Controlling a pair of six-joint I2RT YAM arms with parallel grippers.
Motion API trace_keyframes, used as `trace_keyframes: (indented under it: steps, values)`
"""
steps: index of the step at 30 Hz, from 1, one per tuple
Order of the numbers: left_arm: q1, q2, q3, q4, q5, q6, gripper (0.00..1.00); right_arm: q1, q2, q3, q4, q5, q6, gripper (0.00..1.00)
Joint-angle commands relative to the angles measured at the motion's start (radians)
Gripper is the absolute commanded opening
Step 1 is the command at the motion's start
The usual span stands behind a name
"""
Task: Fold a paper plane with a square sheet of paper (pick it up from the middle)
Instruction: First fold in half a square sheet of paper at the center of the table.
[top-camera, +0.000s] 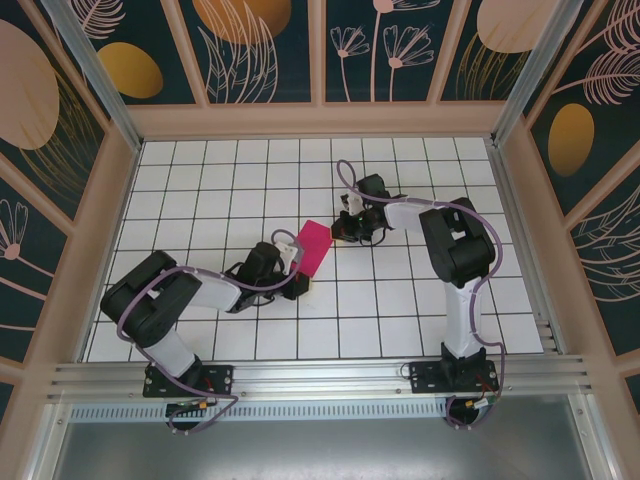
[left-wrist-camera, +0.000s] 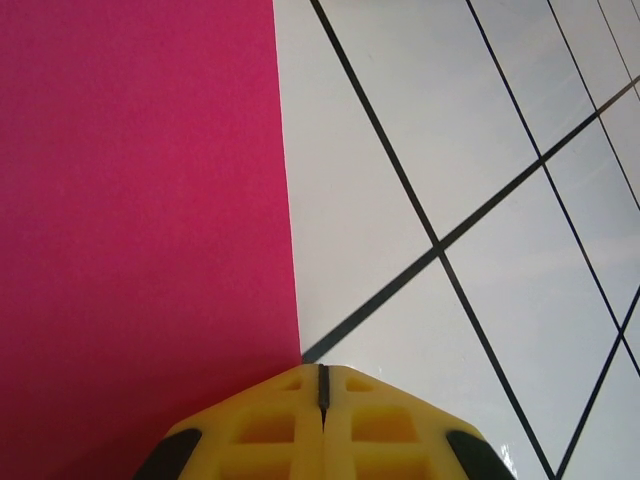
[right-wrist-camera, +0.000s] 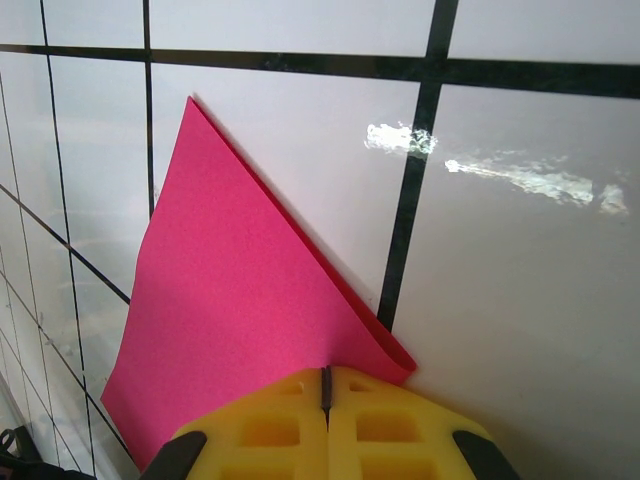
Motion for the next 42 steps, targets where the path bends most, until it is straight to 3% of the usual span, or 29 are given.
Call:
trace_keyframes:
  steps: [1,10,15,19,28,42]
  values:
    - [-0.006,-0.011,-0.044,-0.104,0.061,-0.036,0.0,-0.012,0.068,-0.009,-0.065,0.105,-0.024,0.0]
    - [-0.006,-0.108,0.002,-0.159,0.048,-0.02,0.0,-0.012,0.059,-0.013,-0.066,0.107,-0.022,0.0]
    - [-0.006,-0.167,0.028,-0.018,0.0,-0.116,0.0,-0.008,0.05,-0.016,-0.058,0.095,-0.009,0.0]
    - [-0.006,-0.095,0.08,0.029,-0.03,-0.186,0.0,0.012,0.013,-0.066,-0.026,0.074,0.02,0.0]
    - [-0.006,0.034,0.155,-0.032,-0.053,-0.191,0.0,0.042,-0.08,-0.148,0.047,0.024,0.057,0.0]
    - [-0.006,0.126,0.222,-0.256,-0.143,-0.166,0.0,0.058,-0.161,-0.149,0.169,0.031,0.107,0.0]
